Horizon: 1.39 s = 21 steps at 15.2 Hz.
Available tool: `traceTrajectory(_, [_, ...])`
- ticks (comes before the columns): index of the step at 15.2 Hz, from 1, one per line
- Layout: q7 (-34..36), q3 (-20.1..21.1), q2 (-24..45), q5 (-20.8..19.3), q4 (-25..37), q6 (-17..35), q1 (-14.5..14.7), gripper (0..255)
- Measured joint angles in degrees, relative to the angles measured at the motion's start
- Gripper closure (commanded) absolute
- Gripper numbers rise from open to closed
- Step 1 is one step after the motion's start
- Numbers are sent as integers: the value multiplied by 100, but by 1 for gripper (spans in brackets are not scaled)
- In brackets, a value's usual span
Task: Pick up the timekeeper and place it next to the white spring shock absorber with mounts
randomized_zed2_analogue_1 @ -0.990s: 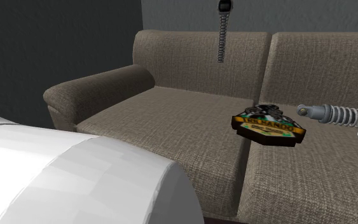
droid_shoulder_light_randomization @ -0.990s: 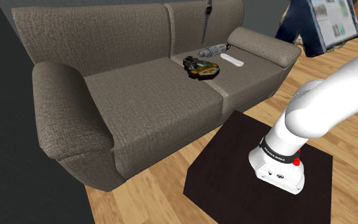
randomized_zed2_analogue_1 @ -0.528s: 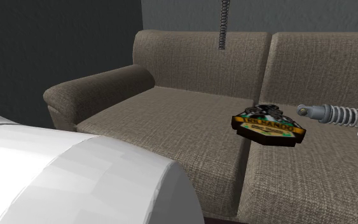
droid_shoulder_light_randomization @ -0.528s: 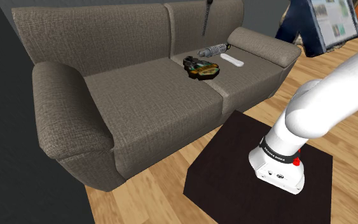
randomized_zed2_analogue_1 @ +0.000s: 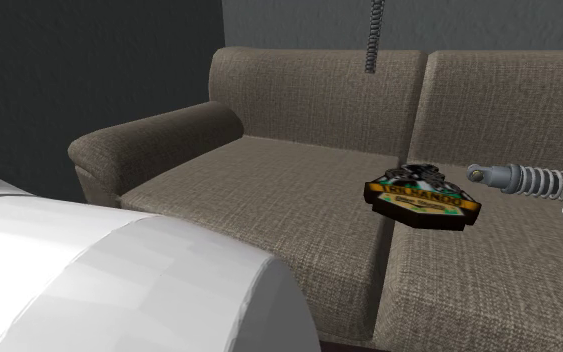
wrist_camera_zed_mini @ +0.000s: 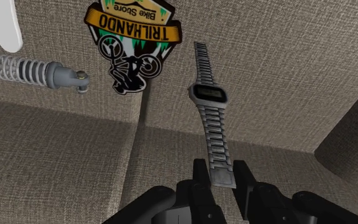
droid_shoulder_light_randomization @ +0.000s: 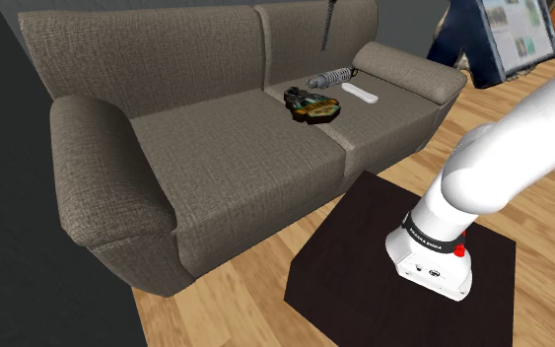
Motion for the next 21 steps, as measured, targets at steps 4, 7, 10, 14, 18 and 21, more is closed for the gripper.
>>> traceTrajectory(4, [-510, -393, 165, 154, -117, 248, -100, 255])
traceTrajectory(7, [-973, -744, 368, 330, -140, 419, -191, 255])
traceTrajectory(10, [-1443, -1092, 670, 571, -84, 583, -276, 255])
traceTrajectory(14, [-2114, -1558, 1182, 1006, 173, 660, -431, 255])
traceTrajectory(18, [-2757, -1929, 1716, 1505, 383, 735, -650, 255])
traceTrajectory(21, [-3284, -2163, 2265, 2006, 667, 735, -916, 255])
